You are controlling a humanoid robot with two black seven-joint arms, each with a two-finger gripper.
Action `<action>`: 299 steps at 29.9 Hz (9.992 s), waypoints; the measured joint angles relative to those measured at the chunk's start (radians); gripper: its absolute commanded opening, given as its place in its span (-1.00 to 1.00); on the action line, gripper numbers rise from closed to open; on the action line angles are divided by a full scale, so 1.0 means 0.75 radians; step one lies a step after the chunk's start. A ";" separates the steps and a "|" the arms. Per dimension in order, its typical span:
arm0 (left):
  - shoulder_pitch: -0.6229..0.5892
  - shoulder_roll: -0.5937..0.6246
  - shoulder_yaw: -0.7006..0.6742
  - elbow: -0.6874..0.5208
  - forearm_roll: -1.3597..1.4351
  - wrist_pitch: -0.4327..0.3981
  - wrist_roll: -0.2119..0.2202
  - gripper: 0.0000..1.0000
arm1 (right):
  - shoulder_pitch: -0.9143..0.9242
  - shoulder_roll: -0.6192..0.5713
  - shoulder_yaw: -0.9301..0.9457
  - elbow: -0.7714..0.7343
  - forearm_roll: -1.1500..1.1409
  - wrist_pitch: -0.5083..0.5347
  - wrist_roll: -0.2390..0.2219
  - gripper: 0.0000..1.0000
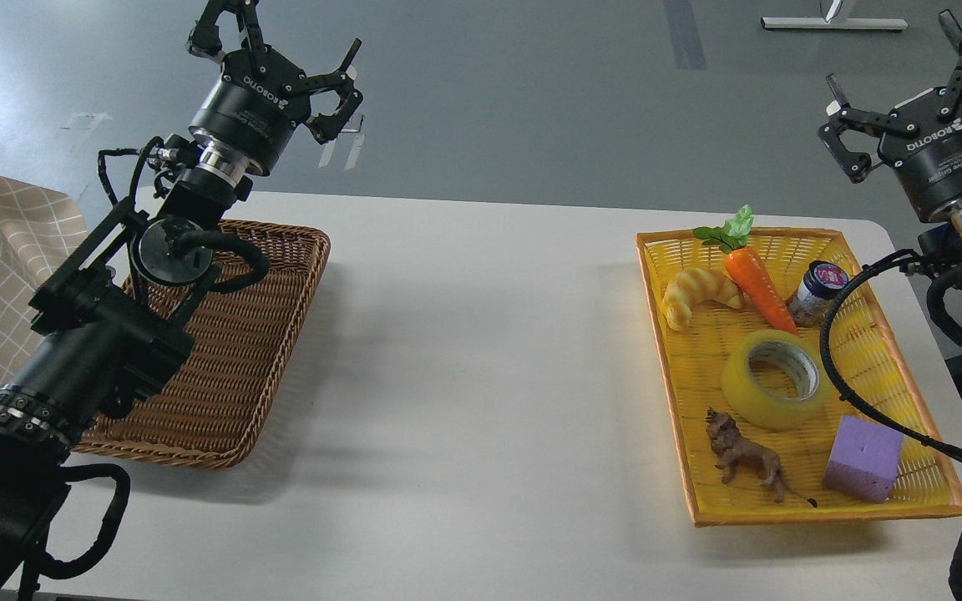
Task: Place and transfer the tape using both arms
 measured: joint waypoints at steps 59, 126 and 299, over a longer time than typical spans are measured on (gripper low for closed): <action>0.005 -0.024 -0.005 -0.005 0.001 0.000 -0.002 0.96 | 0.001 -0.012 0.001 0.006 -0.002 0.000 0.000 1.00; 0.005 -0.036 -0.007 -0.007 0.000 0.000 -0.002 0.96 | 0.264 -0.659 -0.912 0.138 -0.797 0.000 0.003 1.00; -0.008 -0.035 -0.027 -0.014 0.000 0.000 -0.029 0.95 | 0.516 -0.046 -1.702 0.362 -1.989 0.000 -0.004 -1.00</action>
